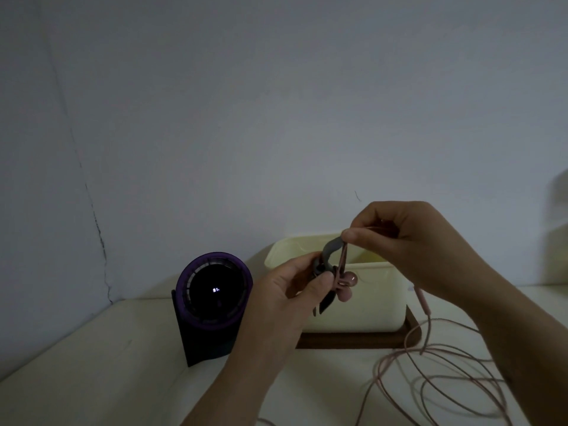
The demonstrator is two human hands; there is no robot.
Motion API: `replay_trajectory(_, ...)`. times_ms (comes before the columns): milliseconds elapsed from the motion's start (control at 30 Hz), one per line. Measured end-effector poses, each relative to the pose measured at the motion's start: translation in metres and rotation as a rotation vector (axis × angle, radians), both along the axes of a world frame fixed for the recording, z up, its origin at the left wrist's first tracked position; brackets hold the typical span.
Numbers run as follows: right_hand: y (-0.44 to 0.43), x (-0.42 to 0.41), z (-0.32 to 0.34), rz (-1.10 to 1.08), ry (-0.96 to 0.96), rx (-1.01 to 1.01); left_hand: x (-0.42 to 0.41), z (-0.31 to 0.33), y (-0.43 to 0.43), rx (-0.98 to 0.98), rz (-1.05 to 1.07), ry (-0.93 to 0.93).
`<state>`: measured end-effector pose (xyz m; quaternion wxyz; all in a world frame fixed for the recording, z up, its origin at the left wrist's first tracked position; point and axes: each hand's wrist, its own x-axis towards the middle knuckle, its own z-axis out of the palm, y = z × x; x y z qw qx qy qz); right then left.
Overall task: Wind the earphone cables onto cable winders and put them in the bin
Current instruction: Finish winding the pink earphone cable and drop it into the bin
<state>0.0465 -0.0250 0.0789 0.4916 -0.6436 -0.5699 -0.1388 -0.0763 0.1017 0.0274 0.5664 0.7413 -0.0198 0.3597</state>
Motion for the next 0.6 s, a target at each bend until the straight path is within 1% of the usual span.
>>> replay_trajectory(167,-0.001,0.002,0.001,-0.015,0.024,0.026,-0.007,0.008,-0.002,0.022,-0.004,0.011)
replay_trajectory(300,0.001,0.007,-0.001,0.009,0.089,0.039,-0.011,0.013,-0.006,0.035,-0.052,0.018)
replay_trajectory(333,0.003,0.011,-0.004,0.033,0.127,0.039,-0.012,0.014,-0.007,0.038,-0.078,0.011)
replay_trajectory(367,0.006,0.015,-0.009,0.102,0.193,0.034,-0.013,0.016,-0.008,0.043,-0.118,0.002)
replay_trajectory(433,0.015,0.018,-0.023,0.306,0.378,-0.029,-0.015,0.019,-0.010,0.028,-0.200,-0.028)
replay_trajectory(500,0.030,0.012,-0.038,0.545,0.588,-0.082,-0.015,0.022,-0.007,-0.063,-0.216,-0.067)
replay_trajectory(533,0.038,0.006,-0.045,0.619,0.675,-0.073,-0.014,0.023,-0.006,-0.151,-0.207,-0.086)
replay_trajectory(567,0.044,-0.001,-0.049,0.642,0.732,-0.066,-0.013,0.023,-0.003,-0.260,-0.204,-0.104)
replay_trajectory(600,0.048,-0.007,-0.051,0.590,0.716,-0.069,-0.012,0.022,0.000,-0.353,-0.205,-0.123)
